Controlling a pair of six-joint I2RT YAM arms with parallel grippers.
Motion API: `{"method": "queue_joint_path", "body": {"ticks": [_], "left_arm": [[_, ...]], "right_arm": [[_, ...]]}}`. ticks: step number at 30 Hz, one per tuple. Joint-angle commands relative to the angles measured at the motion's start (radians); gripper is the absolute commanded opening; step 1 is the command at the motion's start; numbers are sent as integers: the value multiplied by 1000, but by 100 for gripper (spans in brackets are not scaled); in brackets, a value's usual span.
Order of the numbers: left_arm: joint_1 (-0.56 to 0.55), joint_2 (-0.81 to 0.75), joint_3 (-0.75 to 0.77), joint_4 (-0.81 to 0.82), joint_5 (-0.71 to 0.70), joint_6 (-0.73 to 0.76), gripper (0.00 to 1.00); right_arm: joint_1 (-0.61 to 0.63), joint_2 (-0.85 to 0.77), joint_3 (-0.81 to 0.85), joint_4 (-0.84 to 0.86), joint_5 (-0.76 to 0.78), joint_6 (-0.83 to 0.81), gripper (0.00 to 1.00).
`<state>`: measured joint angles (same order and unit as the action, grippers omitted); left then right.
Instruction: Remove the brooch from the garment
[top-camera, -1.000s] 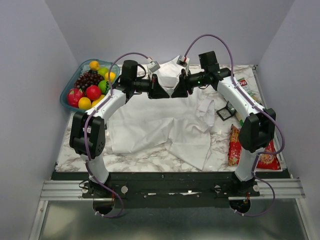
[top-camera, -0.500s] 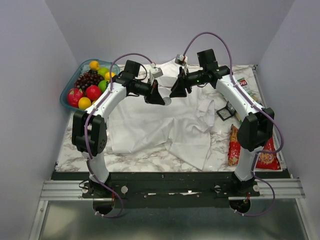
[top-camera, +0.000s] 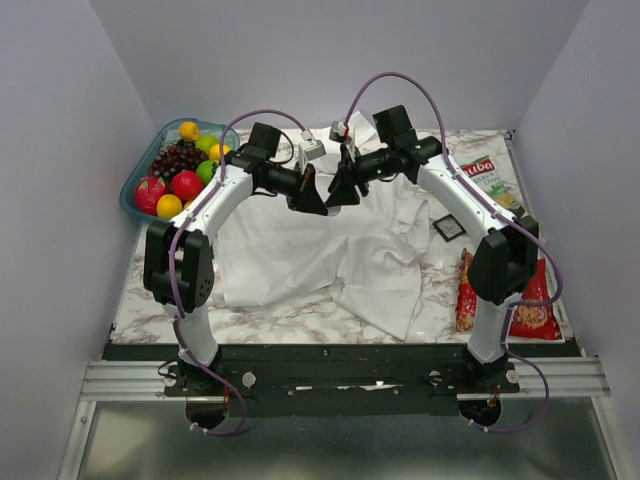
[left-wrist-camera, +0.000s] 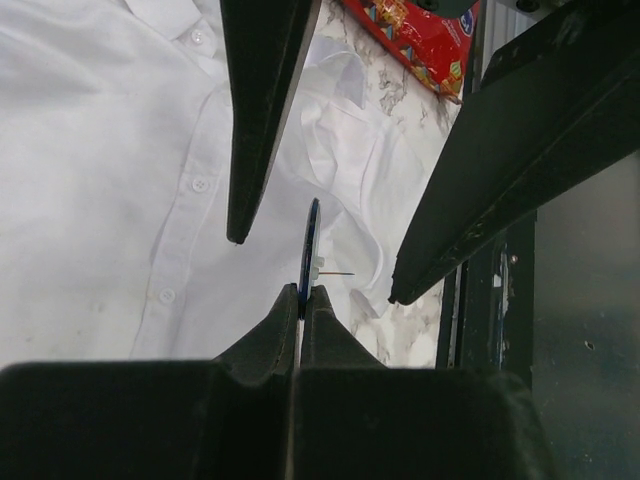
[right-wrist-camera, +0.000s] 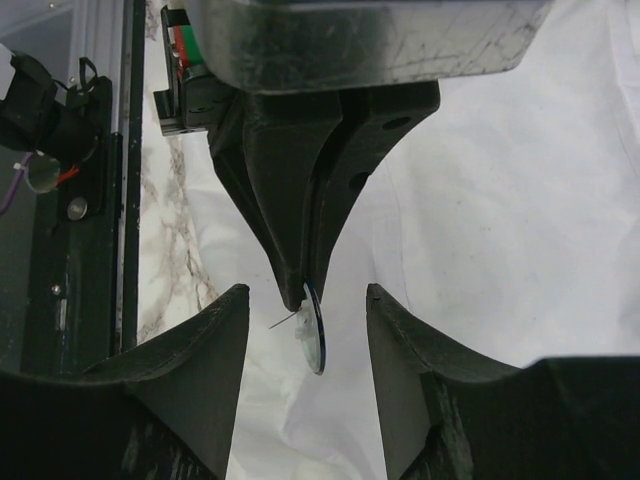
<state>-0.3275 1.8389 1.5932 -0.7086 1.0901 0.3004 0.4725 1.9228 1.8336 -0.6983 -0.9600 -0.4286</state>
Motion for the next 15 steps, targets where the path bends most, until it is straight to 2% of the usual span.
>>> {"method": "queue_joint_path", "body": {"ticks": [1,15], "left_arm": [[13,-18,10,1,62,-20,0],[24,-9,8,23,88,-47,0]], "right_arm": [[15,15,12,-38,59,-55,58],[37,16,0,-35,112,-56,55]]}}
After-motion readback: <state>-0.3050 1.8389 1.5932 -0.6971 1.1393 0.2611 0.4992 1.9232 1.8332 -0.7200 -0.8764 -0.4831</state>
